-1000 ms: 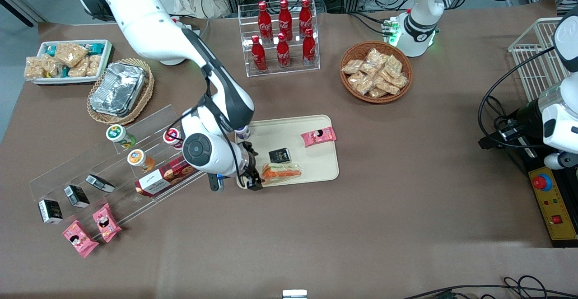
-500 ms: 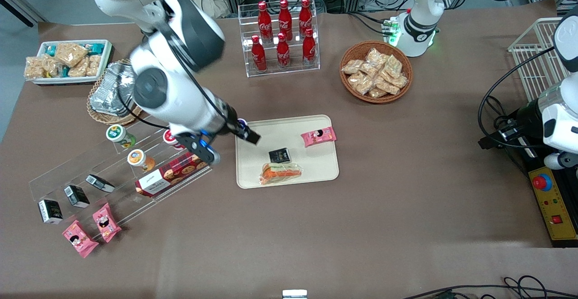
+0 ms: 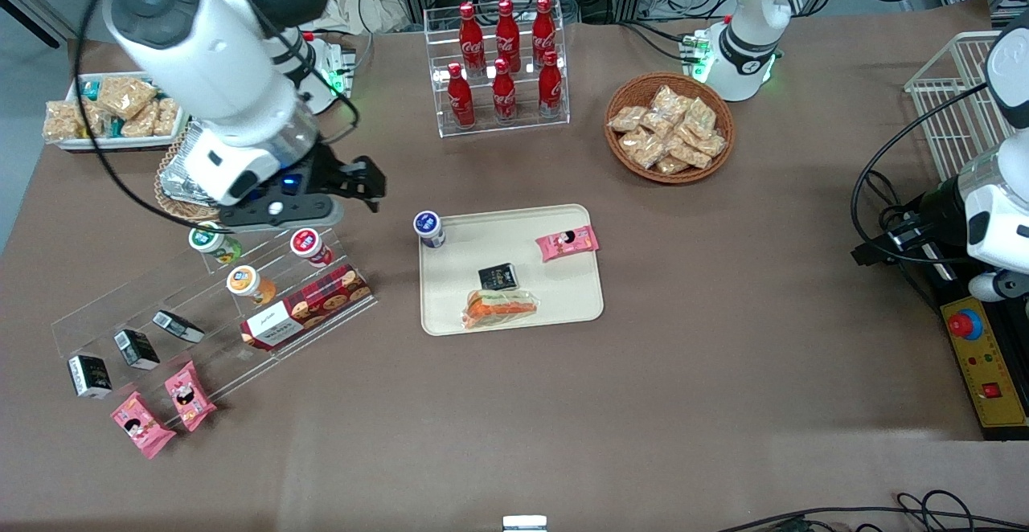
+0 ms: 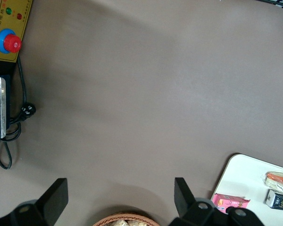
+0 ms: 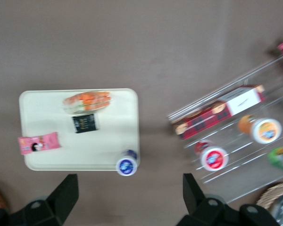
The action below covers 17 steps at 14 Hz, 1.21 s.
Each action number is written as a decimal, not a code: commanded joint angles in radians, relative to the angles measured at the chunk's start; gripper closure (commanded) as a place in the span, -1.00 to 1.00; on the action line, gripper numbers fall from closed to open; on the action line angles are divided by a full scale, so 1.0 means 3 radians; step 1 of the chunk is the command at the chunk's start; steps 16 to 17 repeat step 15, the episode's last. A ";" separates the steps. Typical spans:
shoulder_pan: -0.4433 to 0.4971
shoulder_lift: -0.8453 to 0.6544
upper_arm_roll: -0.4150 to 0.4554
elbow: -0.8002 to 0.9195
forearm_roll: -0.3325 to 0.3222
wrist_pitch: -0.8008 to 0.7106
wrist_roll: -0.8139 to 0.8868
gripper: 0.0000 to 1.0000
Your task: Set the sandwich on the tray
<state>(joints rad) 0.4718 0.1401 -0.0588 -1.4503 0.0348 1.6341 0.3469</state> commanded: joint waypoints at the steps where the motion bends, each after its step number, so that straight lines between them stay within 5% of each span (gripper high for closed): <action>1: -0.0344 -0.0180 0.0007 -0.0131 -0.0227 -0.0078 -0.0653 -0.97; 9: -0.1526 -0.0222 0.0007 -0.0295 -0.0091 0.0162 -0.1859 -0.97; 17: -0.1568 -0.0237 0.0012 -0.0192 -0.0034 0.0004 -0.1679 -0.97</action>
